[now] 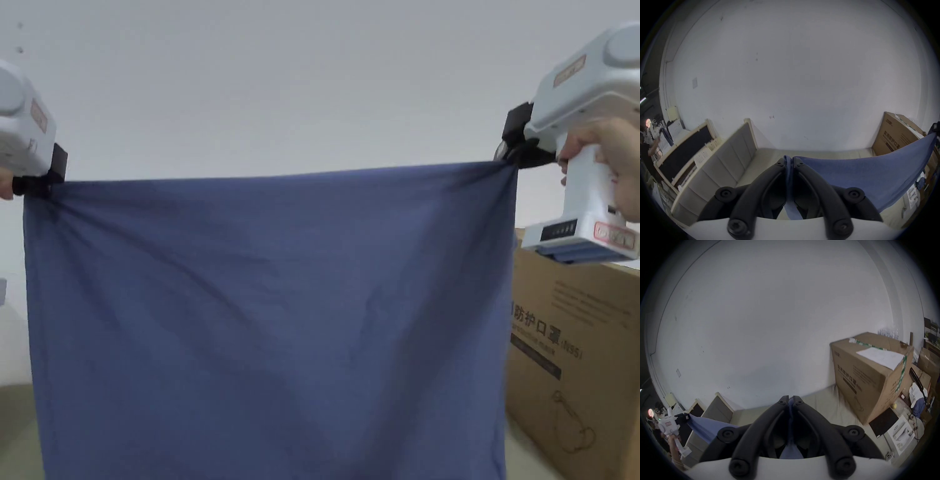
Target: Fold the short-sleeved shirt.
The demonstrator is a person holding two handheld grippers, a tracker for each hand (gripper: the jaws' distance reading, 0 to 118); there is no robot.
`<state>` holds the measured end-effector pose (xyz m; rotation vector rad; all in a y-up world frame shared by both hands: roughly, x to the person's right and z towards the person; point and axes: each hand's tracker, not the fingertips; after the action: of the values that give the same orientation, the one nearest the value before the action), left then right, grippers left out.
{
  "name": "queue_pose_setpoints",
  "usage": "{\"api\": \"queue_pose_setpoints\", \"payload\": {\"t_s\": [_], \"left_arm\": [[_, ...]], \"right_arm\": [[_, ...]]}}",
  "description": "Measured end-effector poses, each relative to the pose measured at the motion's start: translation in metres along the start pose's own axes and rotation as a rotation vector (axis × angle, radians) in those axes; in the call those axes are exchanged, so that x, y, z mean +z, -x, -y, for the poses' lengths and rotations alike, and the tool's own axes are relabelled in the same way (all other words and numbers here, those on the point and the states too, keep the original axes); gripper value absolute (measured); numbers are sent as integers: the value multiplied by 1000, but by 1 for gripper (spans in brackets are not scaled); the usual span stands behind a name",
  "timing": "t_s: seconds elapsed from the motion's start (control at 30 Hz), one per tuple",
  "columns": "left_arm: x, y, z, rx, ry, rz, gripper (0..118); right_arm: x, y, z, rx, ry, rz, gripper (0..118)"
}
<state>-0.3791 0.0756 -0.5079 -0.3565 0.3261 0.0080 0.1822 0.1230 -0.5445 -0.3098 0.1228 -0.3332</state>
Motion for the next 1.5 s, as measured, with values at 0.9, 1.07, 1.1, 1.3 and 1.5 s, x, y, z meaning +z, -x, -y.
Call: {"api": "queue_pose_setpoints", "payload": {"t_s": [0.9, 1.07, 1.1, 1.3, 1.5], "left_arm": [[-231, -79, 358, -20, 547, 63, 5], [-228, -74, 419, -13, 623, 68, 5], [-217, -70, 420, -14, 628, 71, 5], [-125, -36, 414, 2, 561, 131, 5], [9, 11, 440, 12, 521, 152, 5]], "right_arm": [[-226, -181, 341, -130, 521, 241, 2], [-217, -209, 407, -141, 622, 278, 2], [-208, -211, 411, -133, 626, 262, 2], [-109, -205, 402, -123, 564, 155, 2], [33, -195, 435, -30, 583, 132, 2]]}}
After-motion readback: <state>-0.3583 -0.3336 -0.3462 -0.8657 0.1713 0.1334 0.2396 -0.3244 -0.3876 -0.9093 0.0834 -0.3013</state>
